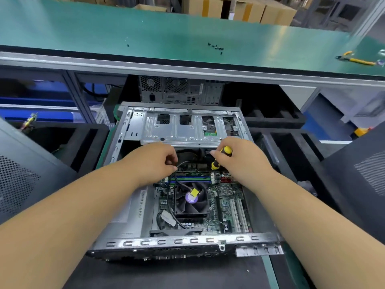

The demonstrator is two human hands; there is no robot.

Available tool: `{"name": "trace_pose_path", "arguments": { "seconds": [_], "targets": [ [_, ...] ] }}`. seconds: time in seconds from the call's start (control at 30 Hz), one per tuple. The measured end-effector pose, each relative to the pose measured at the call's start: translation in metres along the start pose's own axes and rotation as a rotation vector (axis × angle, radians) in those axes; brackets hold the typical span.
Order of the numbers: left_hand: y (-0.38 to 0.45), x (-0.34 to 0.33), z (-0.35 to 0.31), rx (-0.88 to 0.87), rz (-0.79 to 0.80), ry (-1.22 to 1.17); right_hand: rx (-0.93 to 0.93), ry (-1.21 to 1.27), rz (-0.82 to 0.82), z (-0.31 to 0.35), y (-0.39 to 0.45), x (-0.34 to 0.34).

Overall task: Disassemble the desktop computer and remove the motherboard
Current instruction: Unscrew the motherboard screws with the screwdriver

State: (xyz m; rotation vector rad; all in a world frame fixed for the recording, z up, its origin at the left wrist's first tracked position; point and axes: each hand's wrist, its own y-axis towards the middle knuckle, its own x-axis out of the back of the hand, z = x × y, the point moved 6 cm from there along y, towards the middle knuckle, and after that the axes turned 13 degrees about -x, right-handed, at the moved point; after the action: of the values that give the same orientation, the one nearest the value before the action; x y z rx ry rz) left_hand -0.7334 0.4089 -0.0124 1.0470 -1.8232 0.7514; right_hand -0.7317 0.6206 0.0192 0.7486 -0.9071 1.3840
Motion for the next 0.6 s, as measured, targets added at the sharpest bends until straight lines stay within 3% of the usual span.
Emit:
{"name": "trace_pose_path", "arguments": {
  "seconds": [0.2,0.33,0.6],
  "targets": [
    [0.019,-0.013,-0.025,-0.033,0.087,0.060,0.134,-0.183,0.056,-0.015,0.005,0.008],
    [0.039,-0.029,-0.061,-0.167,0.208,0.074,0.237,-0.229,0.105,-0.021,0.001,0.012],
    [0.056,-0.071,-0.099,-0.341,0.455,0.125,0.401,-0.358,0.343,-0.028,-0.026,-0.004]
  ]
}}
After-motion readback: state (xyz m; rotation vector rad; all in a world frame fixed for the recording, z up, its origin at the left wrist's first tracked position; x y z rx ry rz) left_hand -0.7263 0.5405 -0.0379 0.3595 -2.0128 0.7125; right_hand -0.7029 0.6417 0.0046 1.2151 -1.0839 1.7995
